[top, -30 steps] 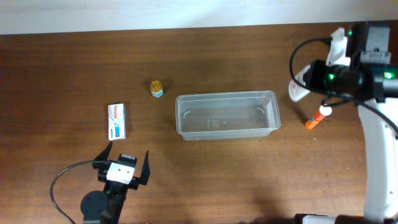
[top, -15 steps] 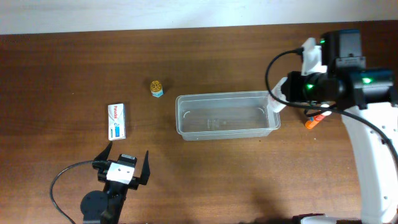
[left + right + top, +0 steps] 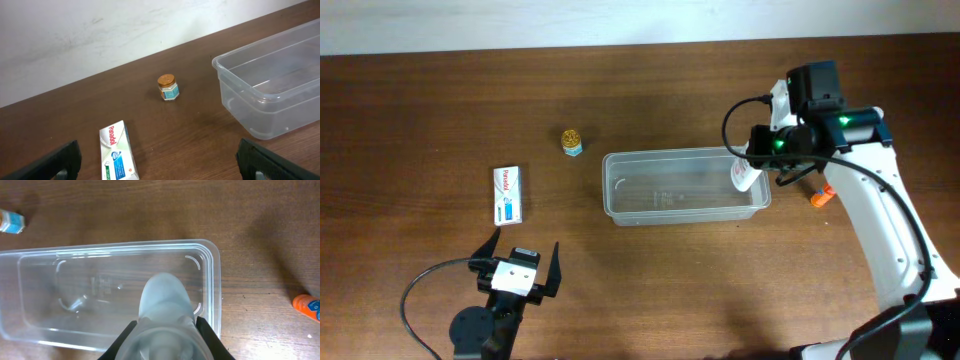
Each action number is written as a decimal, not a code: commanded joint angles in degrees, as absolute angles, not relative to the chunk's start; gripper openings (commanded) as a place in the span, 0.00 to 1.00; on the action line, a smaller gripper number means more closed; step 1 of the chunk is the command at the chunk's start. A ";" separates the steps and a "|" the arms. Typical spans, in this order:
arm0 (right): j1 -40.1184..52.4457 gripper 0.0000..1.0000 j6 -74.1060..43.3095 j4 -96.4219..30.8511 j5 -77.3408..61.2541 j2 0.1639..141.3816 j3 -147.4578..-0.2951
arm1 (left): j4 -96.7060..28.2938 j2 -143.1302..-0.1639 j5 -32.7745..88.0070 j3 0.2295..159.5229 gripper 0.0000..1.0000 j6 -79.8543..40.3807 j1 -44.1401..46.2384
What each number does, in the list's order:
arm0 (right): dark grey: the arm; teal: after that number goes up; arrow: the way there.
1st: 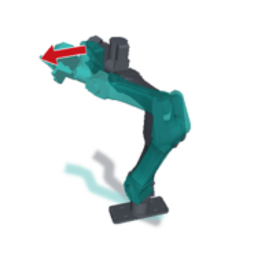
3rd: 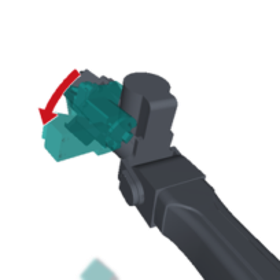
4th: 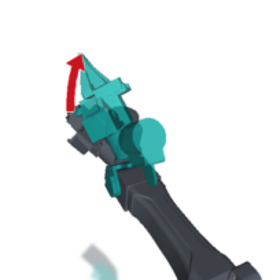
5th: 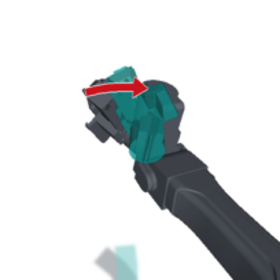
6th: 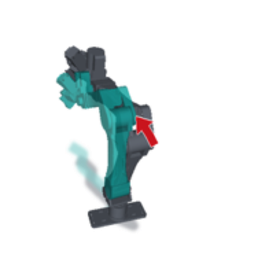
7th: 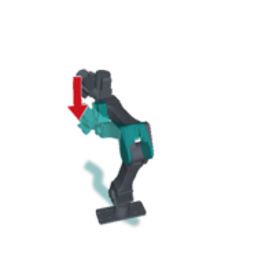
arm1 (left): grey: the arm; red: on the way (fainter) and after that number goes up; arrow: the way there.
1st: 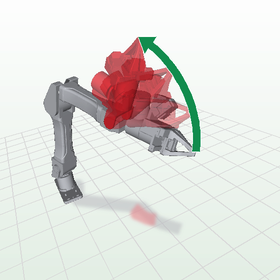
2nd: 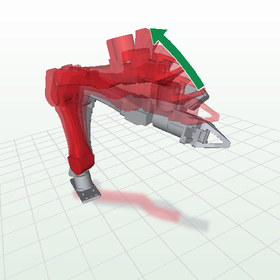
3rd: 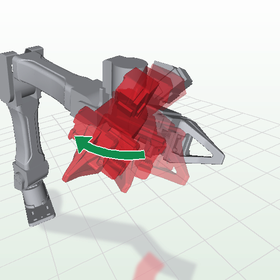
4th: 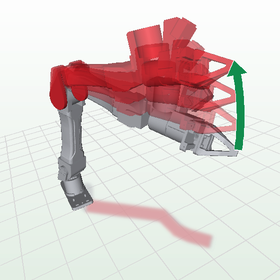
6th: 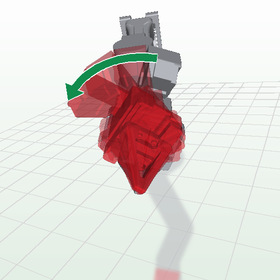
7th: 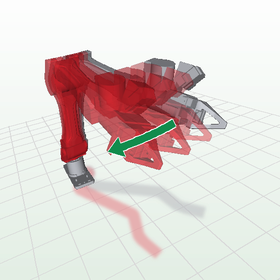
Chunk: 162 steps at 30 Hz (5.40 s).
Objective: Pack container
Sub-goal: 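Carry the spray bottle left and lower it into the container's right end, then open the right gripper and move it back to the black bottle, then lower the right gripper and grasp the black bottle by its cap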
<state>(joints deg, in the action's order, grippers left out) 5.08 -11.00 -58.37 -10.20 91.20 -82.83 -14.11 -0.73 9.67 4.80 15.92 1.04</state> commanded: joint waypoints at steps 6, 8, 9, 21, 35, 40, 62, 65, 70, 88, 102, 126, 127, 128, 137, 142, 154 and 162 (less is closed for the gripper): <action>5.67 0.22 -12.69 -51.81 -6.66 91.24 -76.71 | -14.13 -0.34 10.11 4.54 0.99 16.80 0.69; 5.67 0.22 -12.75 -50.13 -5.98 91.24 -75.29 | -14.13 -0.34 10.11 4.54 0.99 16.80 0.69; 5.67 0.22 -12.75 -49.41 -5.61 91.24 -74.70 | -14.11 -0.34 10.11 4.54 0.99 16.80 0.69; 7.46 0.27 -12.32 -41.60 -1.78 91.31 -68.69 | -14.11 -0.34 10.13 4.54 1.00 16.80 0.69; 10.17 0.28 -12.34 -40.05 2.44 91.74 -68.14 | -14.13 -0.34 10.11 4.54 0.99 16.80 0.69; 10.17 0.28 -12.32 -38.70 3.33 91.77 -68.16 | -14.13 -0.34 10.11 4.54 0.99 16.80 0.69; -5.74 0.91 -10.37 -46.39 3.79 86.50 -94.00 | -14.11 -0.34 10.11 4.54 1.00 16.80 0.69; -13.28 0.92 -16.27 -46.78 3.29 87.35 -93.82 | -14.13 -0.34 10.11 4.54 0.99 16.80 0.69; -20.64 0.92 -16.58 -46.98 0.19 91.74 -93.80 | -14.13 -0.34 10.11 4.54 0.99 16.80 0.69; -23.00 0.93 -12.49 -40.77 0.67 111.15 -93.80 | -14.13 -0.34 10.11 4.54 0.99 16.80 0.69; -24.88 0.93 -8.71 -36.88 0.64 115.59 -93.80 | -14.11 -0.34 10.11 4.54 1.00 16.80 0.69; -24.88 0.73 -7.29 -30.76 -2.57 121.08 -93.76 | -14.13 -0.34 10.11 4.54 0.99 16.80 0.69; -24.88 0.71 -7.29 -30.74 -2.57 121.32 -93.76 | -14.13 -0.34 10.11 4.54 1.00 16.80 0.69; -24.88 0.67 -7.29 -30.68 -2.57 121.84 -93.76 | -14.13 -0.34 10.11 4.54 0.99 16.80 0.69; -24.82 0.48 -7.29 -30.13 -2.57 122.63 -93.76 | -14.13 -0.34 10.11 4.54 0.99 16.80 0.69; -24.82 0.41 -7.31 -29.93 -2.57 122.63 -93.76 | -14.13 -0.34 10.11 4.54 0.99 16.80 0.69; -24.82 0.28 -7.42 -29.98 -2.59 122.63 -93.76 | -14.13 -0.34 10.11 4.54 0.99 16.80 0.69; -24.82 0.24 -7.51 -30.28 -3.33 122.52 -93.84 | -14.11 -0.34 10.11 4.54 0.99 16.80 0.69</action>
<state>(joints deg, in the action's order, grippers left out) -24.67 -7.35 -30.11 -2.50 122.02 -93.54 -14.11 -0.73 9.67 4.80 15.92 1.04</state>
